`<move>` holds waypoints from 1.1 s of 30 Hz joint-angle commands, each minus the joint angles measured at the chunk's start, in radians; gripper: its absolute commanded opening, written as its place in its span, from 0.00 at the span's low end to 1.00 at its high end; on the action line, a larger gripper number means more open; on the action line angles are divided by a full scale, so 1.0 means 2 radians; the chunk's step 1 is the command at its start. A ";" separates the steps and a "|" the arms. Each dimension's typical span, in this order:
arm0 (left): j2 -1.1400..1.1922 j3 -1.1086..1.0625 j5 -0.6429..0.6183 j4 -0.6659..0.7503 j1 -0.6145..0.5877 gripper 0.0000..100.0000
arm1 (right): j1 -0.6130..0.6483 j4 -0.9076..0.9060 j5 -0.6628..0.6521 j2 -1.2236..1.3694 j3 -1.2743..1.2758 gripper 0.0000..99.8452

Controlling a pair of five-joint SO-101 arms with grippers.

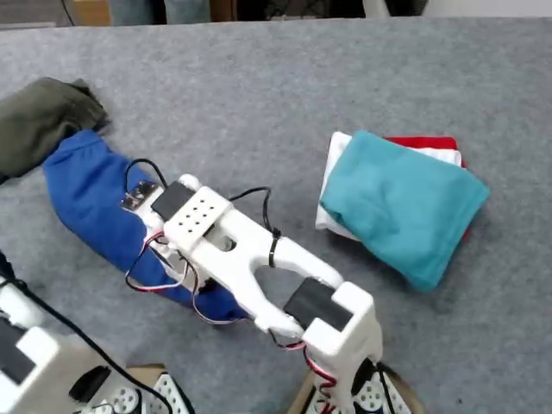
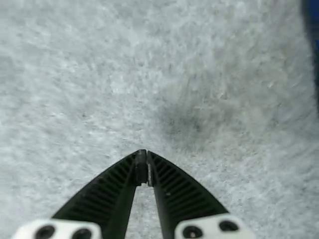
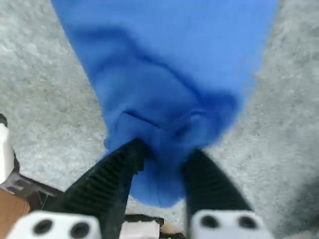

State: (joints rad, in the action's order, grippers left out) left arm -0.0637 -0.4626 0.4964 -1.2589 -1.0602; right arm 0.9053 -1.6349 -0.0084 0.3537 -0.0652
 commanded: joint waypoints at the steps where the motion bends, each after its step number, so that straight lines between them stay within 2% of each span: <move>1: -0.031 -0.003 -0.008 0.014 0.001 0.03 | -0.005 -0.047 0.003 -0.045 -0.086 0.01; 3: -0.030 -0.007 -0.012 0.029 0.001 0.03 | -0.004 -0.063 0.002 -0.073 -0.152 0.01; 7: -0.018 -0.028 -0.060 0.065 0.001 0.03 | -0.005 -0.062 0.003 -0.115 -0.277 0.01; 10: -0.010 -0.035 -0.071 0.071 0.001 0.03 | -0.019 -0.063 0.007 -0.117 -0.328 0.01; 15: 0.004 -0.033 -0.071 0.071 0.004 0.03 | -0.114 -0.054 0.045 -0.092 -0.289 0.01; 19: 0.015 -0.031 -0.071 0.071 0.008 0.03 | -0.198 -0.038 0.042 -0.041 -0.227 0.01; 22: 0.021 -0.035 -0.072 0.082 0.025 0.03 | -0.244 -0.023 0.017 0.007 -0.198 0.02; 24: 0.021 -0.036 -0.072 0.092 0.039 0.03 | -0.273 -0.011 0.014 0.035 -0.198 0.05; 27: 0.021 -0.030 -0.074 0.113 0.056 0.03 | -0.309 -0.007 0.012 0.059 -0.219 0.16; 29: 0.021 -0.028 -0.100 0.135 0.056 0.03 | -0.322 -0.014 0.008 0.056 -0.244 0.23; 33: 0.021 -0.033 -0.170 0.176 0.026 0.03 | -0.286 -0.054 -0.050 0.043 -0.310 0.28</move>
State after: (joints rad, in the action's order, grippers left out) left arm -0.0161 -0.5393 0.2447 -0.9521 -0.9666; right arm 0.2885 -1.7024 -0.0468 0.4780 -0.5762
